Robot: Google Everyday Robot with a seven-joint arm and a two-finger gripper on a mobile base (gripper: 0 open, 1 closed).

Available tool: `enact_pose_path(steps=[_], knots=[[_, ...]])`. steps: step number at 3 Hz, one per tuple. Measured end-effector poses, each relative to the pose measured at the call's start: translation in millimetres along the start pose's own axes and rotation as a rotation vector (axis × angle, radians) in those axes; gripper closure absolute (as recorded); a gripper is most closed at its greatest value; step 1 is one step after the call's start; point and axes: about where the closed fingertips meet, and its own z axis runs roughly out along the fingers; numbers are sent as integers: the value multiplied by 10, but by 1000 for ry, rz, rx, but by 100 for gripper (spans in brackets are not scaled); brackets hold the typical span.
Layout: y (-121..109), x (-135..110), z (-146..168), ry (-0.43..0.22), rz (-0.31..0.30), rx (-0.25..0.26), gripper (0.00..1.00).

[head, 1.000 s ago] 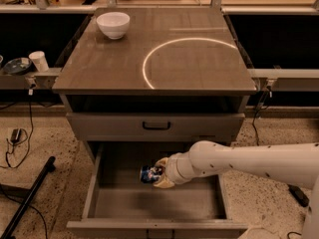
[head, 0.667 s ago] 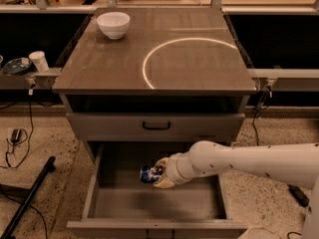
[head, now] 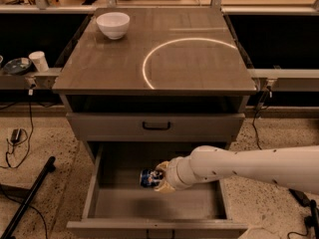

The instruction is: Pick pepsi can from middle drawer and place on counter

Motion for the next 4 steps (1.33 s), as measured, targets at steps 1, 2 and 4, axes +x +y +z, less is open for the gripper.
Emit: enact_pose_path(steps=[1, 2, 4], knots=[[22, -56, -180, 14, 9, 13, 100], [28, -65, -186, 9, 17, 18, 100], [-269, -466, -680, -34, -15, 61, 100]])
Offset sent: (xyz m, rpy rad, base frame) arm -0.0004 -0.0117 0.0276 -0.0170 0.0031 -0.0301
